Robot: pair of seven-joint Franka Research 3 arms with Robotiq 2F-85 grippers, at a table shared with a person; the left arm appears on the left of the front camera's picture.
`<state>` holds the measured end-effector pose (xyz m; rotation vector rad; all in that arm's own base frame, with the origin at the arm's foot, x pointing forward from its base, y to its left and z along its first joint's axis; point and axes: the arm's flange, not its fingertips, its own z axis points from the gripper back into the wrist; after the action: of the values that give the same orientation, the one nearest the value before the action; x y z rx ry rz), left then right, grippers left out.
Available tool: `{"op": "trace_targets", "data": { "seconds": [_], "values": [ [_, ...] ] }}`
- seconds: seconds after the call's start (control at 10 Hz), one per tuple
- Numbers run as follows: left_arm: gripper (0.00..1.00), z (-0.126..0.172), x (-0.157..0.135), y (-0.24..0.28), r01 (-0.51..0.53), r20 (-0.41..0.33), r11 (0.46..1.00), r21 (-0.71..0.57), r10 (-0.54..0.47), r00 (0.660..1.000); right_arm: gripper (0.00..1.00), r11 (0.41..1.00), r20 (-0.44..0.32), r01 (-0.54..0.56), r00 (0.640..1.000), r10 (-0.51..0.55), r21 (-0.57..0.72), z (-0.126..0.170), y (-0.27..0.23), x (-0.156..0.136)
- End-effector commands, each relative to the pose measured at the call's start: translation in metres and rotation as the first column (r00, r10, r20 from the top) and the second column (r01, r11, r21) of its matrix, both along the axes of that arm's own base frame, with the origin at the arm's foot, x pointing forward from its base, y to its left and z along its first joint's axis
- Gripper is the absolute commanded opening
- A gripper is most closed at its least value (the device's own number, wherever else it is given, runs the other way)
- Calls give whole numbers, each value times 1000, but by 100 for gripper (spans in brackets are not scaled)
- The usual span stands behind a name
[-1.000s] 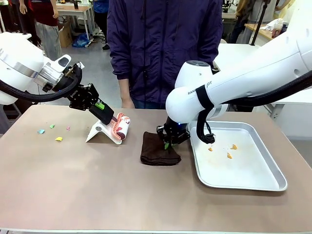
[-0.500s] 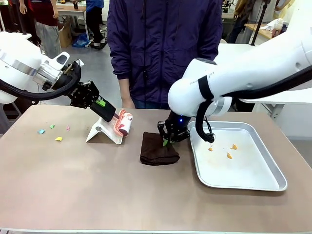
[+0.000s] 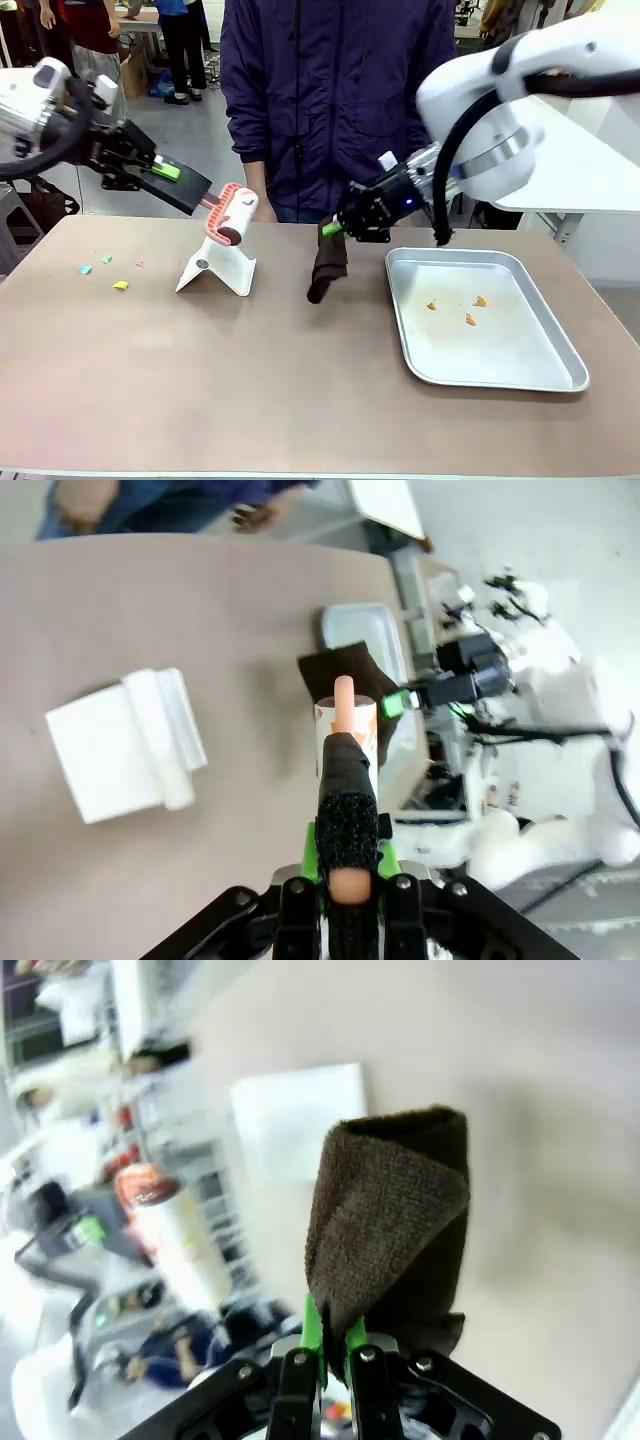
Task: Clean the surface of the table.
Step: Hold the Lint Roller with your left hand and the towel with your right hand.
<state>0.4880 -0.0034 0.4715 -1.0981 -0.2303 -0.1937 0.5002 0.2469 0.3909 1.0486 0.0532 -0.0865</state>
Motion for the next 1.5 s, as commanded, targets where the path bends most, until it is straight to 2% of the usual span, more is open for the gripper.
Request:
{"op": "trace_targets", "data": {
  "seconds": [0.0,0.1,0.2,0.3,0.4,0.7,0.8,0.9,1.0,1.1,1.2,1.3,1.4],
  "values": [
    [0,13,-33,33,15,42,990,-137,-10,999,0,976,-42,-90,994,100,198,-15,-44,-42],
    [0,23,-51,58,-6,51,976,-217,18,999,0,973,-34,-60,997,70,223,-6,-56,-56],
    [0,30,-73,83,-32,29,954,-297,42,999,0,961,-1,-67,998,69,269,3,-75,-76],
    [0,34,-98,113,-57,-4,930,-363,60,998,0,954,32,-21,999,12,298,9,-101,-100],
    [0,35,-117,139,-123,-19,909,-399,127,992,0,946,109,84,986,-124,312,13,-129,-117],
    [0,19,-159,227,-278,-34,884,-375,287,957,0,899,119,272,937,-329,343,24,-217,-146],
    [0,9,-165,249,-306,-39,883,-356,313,949,0,870,102,343,911,-400,353,25,-244,-150],
    [0,-3,-169,269,-282,-15,898,-339,295,956,0,842,76,401,887,-455,360,24,-271,-152],
    [0,-16,-162,264,-300,-5,895,-330,316,949,0,817,41,432,875,-482,383,20,-297,-153],
    [0,-31,-155,258,-332,-35,900,-283,337,941,0,783,-4,477,855,-519,400,12,-322,-153],
    [0,-41,-153,257,-359,-63,895,-265,355,933,0,761,-31,491,847,-530,424,5,-339,-155],
    [0,-47,-153,260,-366,-63,887,-281,363,930,0,761,-22,449,867,-497,468,-1,-347,-159],
    [0,-52,-149,253,-389,-69,881,-270,386,920,0,756,-13,459,858,-513,466,-7,-348,-160]
  ]
}}
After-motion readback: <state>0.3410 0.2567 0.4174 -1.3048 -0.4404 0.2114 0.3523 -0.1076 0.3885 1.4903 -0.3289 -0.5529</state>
